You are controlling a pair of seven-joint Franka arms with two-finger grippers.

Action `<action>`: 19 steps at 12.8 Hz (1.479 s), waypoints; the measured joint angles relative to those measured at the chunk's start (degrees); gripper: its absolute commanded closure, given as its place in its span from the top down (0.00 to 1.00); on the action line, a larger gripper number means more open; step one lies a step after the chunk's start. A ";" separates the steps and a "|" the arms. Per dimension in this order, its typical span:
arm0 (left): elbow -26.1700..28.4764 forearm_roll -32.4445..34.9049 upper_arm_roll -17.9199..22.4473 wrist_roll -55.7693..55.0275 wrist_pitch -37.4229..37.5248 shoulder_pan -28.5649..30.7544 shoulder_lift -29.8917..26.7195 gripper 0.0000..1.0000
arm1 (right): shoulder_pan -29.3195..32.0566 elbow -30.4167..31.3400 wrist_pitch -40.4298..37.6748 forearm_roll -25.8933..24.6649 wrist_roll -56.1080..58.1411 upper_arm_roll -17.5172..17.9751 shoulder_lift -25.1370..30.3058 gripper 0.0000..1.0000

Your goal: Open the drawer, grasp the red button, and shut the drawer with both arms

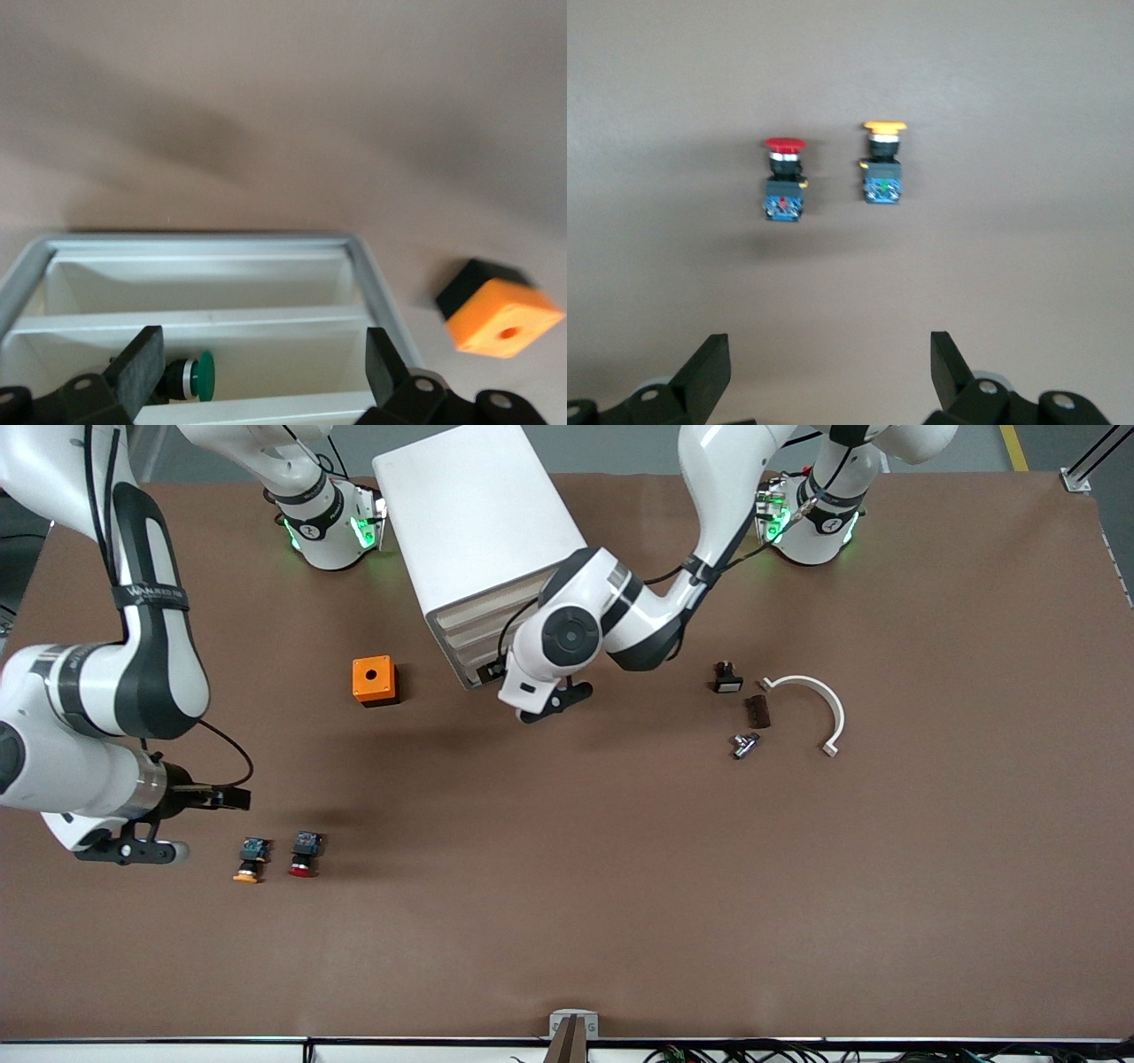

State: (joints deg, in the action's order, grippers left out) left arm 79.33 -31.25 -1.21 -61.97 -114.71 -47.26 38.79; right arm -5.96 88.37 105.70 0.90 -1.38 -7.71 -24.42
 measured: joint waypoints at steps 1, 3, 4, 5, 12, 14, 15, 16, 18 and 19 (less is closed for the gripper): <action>-0.03 0.03 0.07 0.00 0.01 1.93 -0.95 1.00 | 0.09 -0.02 -1.23 -0.23 0.11 -0.02 1.17 1.00; -0.01 1.27 0.14 0.00 0.10 5.72 -2.63 1.00 | 0.58 -0.13 -3.89 -0.49 2.08 -0.10 3.73 1.00; 0.00 2.53 0.14 0.01 0.16 7.48 -3.24 1.00 | 1.29 -0.32 -5.54 -0.61 3.84 -0.18 5.19 1.00; 0.01 3.52 0.14 0.02 0.21 8.84 -3.66 1.00 | 2.42 -0.76 -7.61 -0.65 5.65 -0.21 6.64 1.00; 0.05 4.13 0.19 0.02 1.30 17.25 -6.06 1.00 | 5.91 -9.00 -18.81 -0.66 7.99 0.05 10.68 1.00; 0.00 4.13 0.16 0.10 2.26 19.77 -6.52 1.00 | 5.91 -12.86 -22.24 -0.63 7.99 0.15 10.72 1.00; -0.04 4.23 0.16 0.11 2.38 20.43 -6.65 1.00 | 5.91 -14.06 -23.26 -0.62 7.99 0.17 10.77 1.00; -0.07 4.93 0.16 0.11 2.40 20.67 -6.74 1.00 | 5.91 -14.78 -24.38 -0.58 7.95 0.30 10.91 1.00; -0.37 7.44 0.16 0.11 2.91 21.08 -7.25 0.99 | 5.79 -15.46 -27.23 -0.53 7.72 0.73 12.34 1.00; -0.71 8.74 0.15 0.48 4.94 21.74 -7.86 0.99 | 5.73 -15.41 -28.33 -0.53 7.69 0.96 13.78 1.00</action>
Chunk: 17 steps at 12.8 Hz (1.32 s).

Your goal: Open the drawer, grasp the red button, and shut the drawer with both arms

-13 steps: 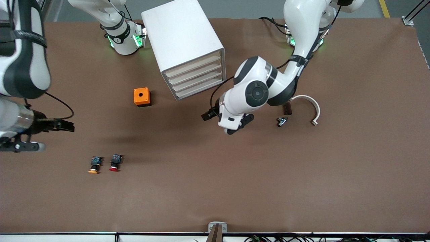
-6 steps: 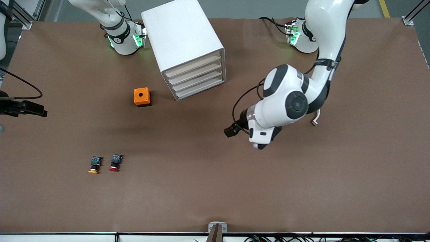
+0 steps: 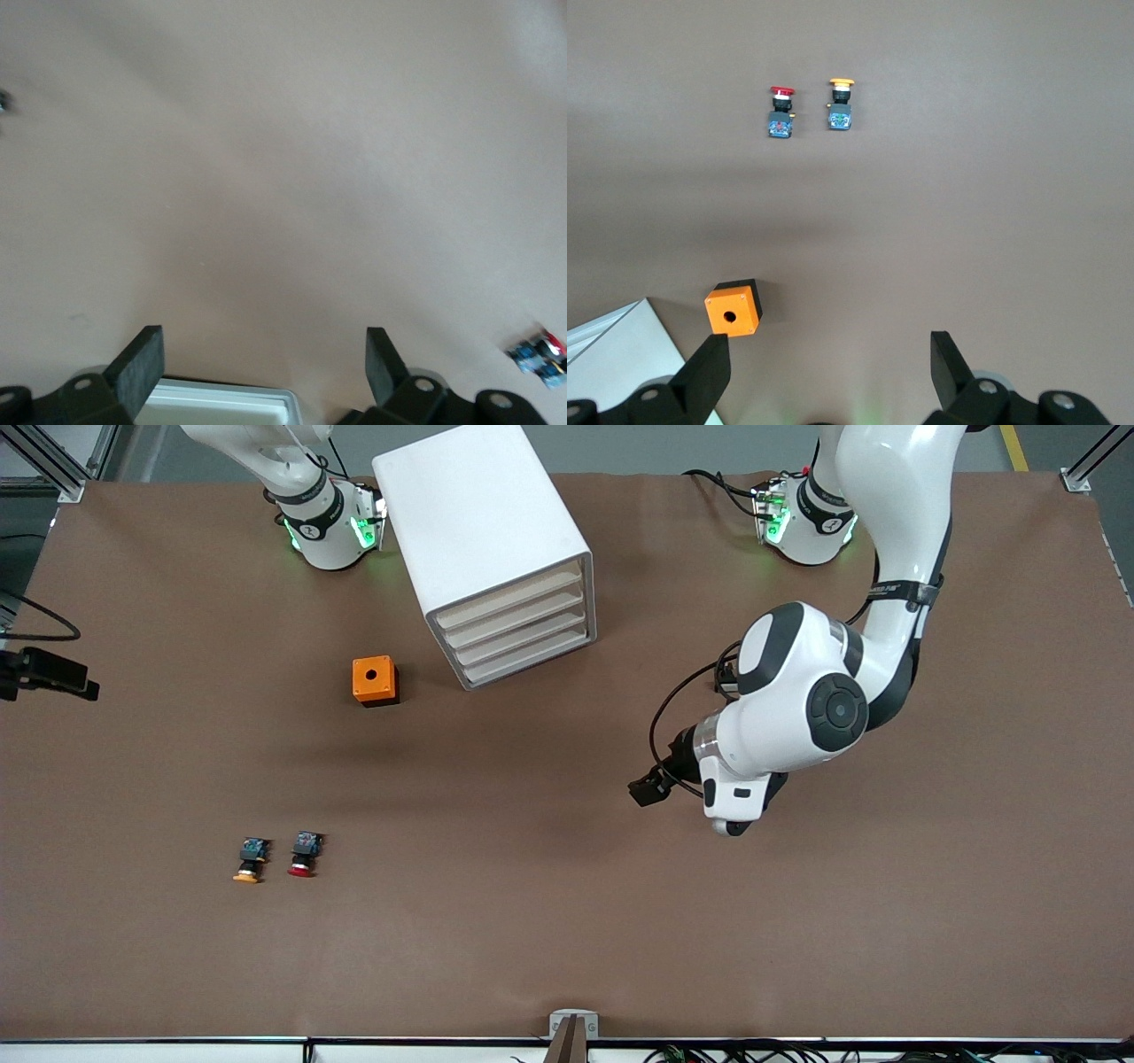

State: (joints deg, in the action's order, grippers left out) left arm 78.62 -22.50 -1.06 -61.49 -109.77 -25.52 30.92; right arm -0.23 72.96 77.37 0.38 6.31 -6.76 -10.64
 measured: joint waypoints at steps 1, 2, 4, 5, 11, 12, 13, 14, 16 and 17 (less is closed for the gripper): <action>-0.30 1.48 0.01 1.89 2.53 0.87 -1.01 0.99 | -0.05 0.50 -1.04 0.00 -0.01 0.17 1.71 1.00; -0.45 3.05 0.00 5.10 4.91 1.86 -2.45 0.99 | -0.08 2.12 -1.42 0.01 -0.03 0.25 3.87 1.00; -0.52 5.06 0.07 10.94 9.39 4.60 -5.80 0.99 | -0.07 8.07 -0.02 0.01 -0.04 0.22 9.07 1.00; -0.52 6.61 0.06 13.69 11.51 6.20 -7.38 0.99 | -0.07 11.09 0.90 0.01 -0.04 0.22 11.50 1.00; -0.30 14.57 0.12 33.91 23.17 14.90 -14.53 0.99 | -0.63 16.33 3.06 0.01 -0.04 0.60 15.73 1.00; 0.05 15.24 0.13 36.82 24.03 16.31 -15.62 0.99 | -0.68 16.33 3.23 0.01 -0.01 0.62 15.75 1.00; 0.62 16.70 0.13 39.81 24.45 17.30 -16.68 0.99 | -0.68 16.33 3.43 0.01 0.04 0.61 15.78 1.00; 1.44 17.87 0.12 42.18 24.55 17.98 -17.79 0.99 | -0.68 16.34 3.62 0.01 0.09 0.61 15.82 1.00; 3.82 18.66 0.11 46.08 24.56 19.64 -20.25 0.99 | -0.69 16.43 4.31 0.01 0.40 0.62 15.86 1.00; 5.34 18.77 0.14 47.81 24.54 20.50 -21.59 1.00 | -0.76 16.51 4.64 0.01 0.58 0.66 15.87 1.00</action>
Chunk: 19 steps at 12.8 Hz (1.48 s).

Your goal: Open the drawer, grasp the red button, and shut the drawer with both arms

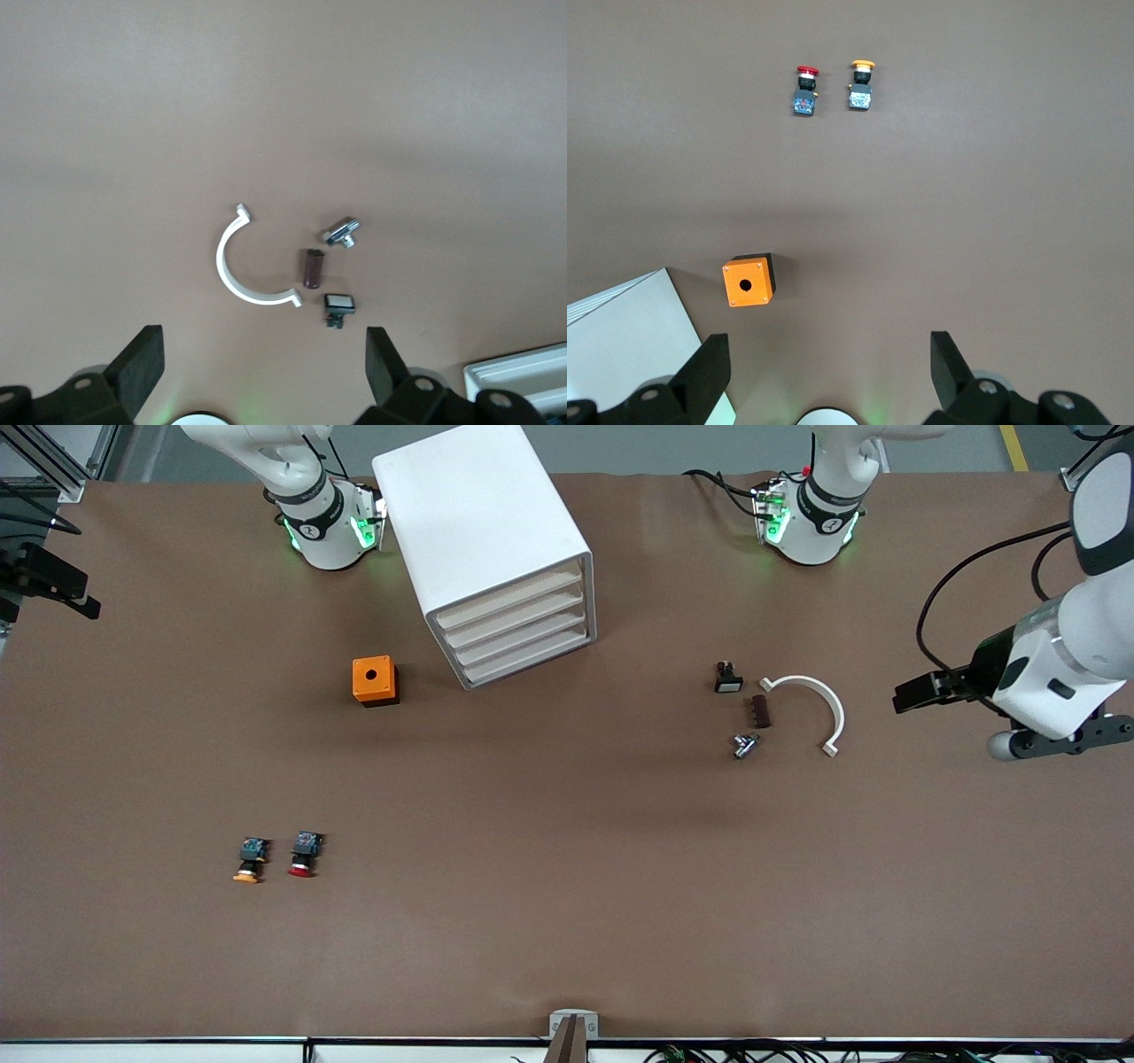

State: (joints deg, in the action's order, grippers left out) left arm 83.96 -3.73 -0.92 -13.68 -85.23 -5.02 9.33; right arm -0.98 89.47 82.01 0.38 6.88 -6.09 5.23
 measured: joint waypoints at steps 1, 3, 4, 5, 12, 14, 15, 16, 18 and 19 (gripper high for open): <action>1.78 0.09 0.01 1.39 -0.32 0.78 -1.40 1.00 | -0.08 0.05 0.25 0.00 0.07 0.12 0.01 1.00; 5.75 0.21 0.04 2.82 -2.51 2.34 -4.22 1.00 | -0.19 0.07 0.64 -0.04 0.08 0.21 0.05 1.00; 7.67 0.24 0.03 3.40 -3.98 3.16 -5.42 1.00 | -0.17 0.08 0.85 -0.05 0.08 0.15 0.09 1.00; 9.24 0.24 0.00 3.85 -5.22 3.91 -6.33 1.00 | -0.13 0.14 1.05 -0.06 0.08 0.05 0.20 1.00; 10.81 1.98 -0.72 4.79 -8.06 5.32 -7.49 1.00 | 0.86 3.84 2.94 -0.10 0.07 -0.88 3.43 1.00; 10.81 2.88 -1.29 4.79 -8.17 5.32 -8.38 1.00 | 0.86 4.20 3.14 -0.10 0.06 -0.86 3.67 1.00; 10.81 2.92 -1.36 4.79 -8.17 5.32 -9.00 1.00 | 0.86 4.31 3.24 -0.10 -0.02 -0.85 3.67 1.00; 10.81 2.93 -1.36 4.79 -8.17 5.32 -9.52 1.00 | 0.86 4.39 3.25 -0.10 -0.25 -0.83 3.67 1.00; 10.81 2.93 -1.36 4.79 -8.18 5.32 -10.07 1.00 | 0.86 4.51 3.28 -0.10 -0.77 -0.67 3.67 1.00; 10.80 2.93 -1.36 4.83 -8.23 5.32 -10.19 1.00 | 0.86 4.54 3.33 -0.10 -0.85 -0.53 3.67 1.00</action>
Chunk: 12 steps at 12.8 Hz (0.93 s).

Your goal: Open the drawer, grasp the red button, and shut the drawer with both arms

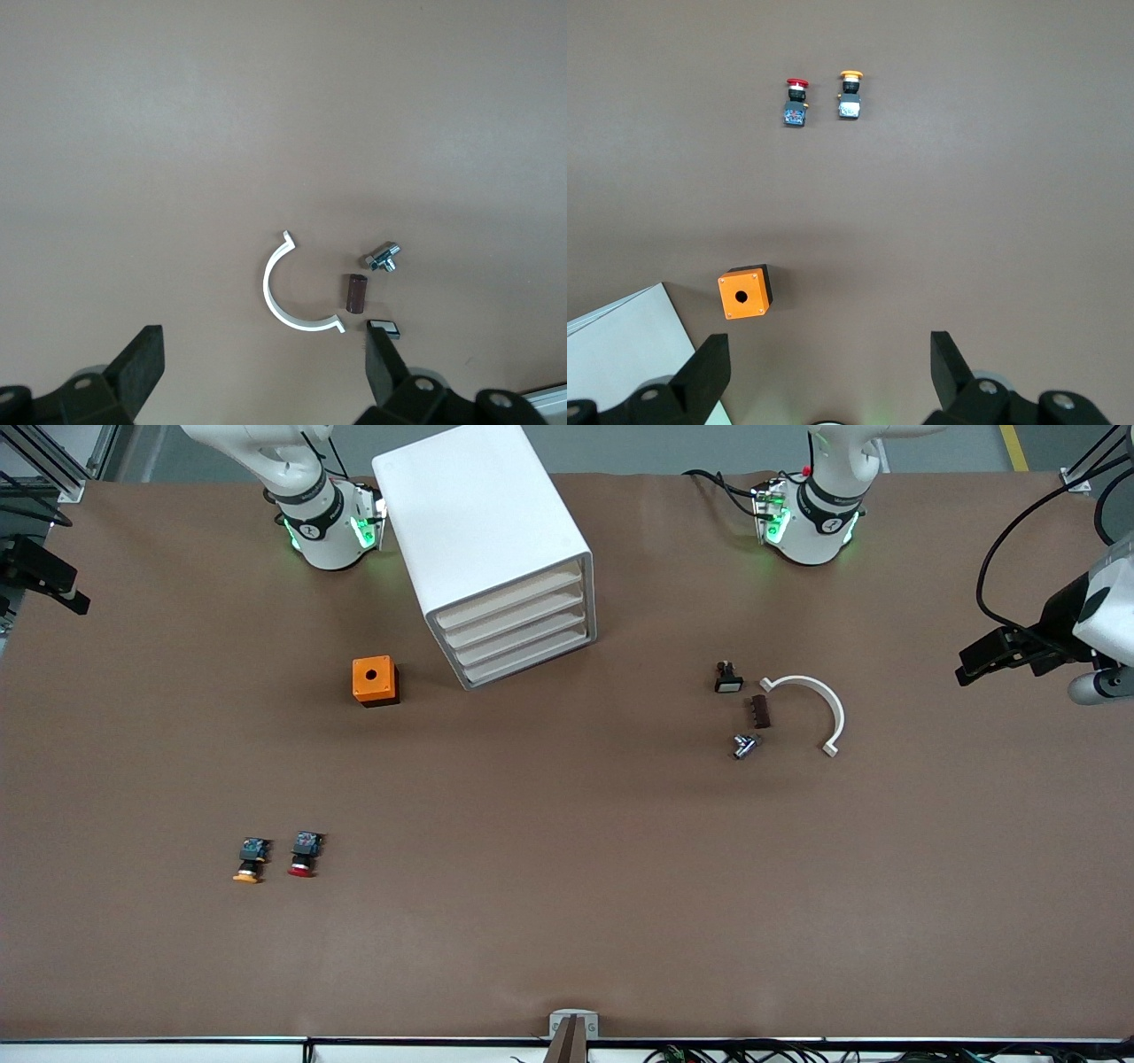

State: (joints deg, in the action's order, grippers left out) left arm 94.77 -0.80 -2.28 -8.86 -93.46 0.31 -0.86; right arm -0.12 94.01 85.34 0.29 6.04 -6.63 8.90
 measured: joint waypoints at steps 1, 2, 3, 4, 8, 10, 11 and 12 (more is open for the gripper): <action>0.00 0.00 -0.01 0.09 -0.03 0.00 -0.05 1.00 | 0.00 0.03 0.19 0.00 -0.04 0.14 0.00 1.00; 0.00 0.00 -0.02 0.20 -0.05 0.00 -0.06 1.00 | -0.01 0.08 0.60 0.00 -0.06 0.27 0.00 1.00; 0.00 0.00 -0.04 0.26 -0.05 0.00 -0.06 1.00 | -0.02 0.13 1.07 0.00 -0.06 0.41 0.00 1.00; 0.00 0.00 -0.06 0.29 -0.06 0.00 -0.06 1.00 | -0.05 0.19 1.50 0.00 -0.07 0.59 0.00 1.00; -0.62 0.00 -0.15 0.30 -0.22 0.00 -0.06 1.00 | -0.36 0.62 2.01 0.00 -0.08 1.01 0.00 1.00; -1.68 0.00 -0.20 0.30 -0.27 -0.01 -0.07 1.00 | -0.38 1.15 2.14 0.00 -0.08 1.01 0.00 1.00; -2.00 0.00 -0.23 0.30 -0.27 -0.01 -0.07 1.00 | -0.38 1.29 2.19 0.00 -0.08 1.01 0.00 1.00; -2.15 0.00 -0.25 0.31 -0.27 -0.01 -0.07 1.00 | -0.38 1.34 2.20 0.00 -0.08 1.01 0.00 1.00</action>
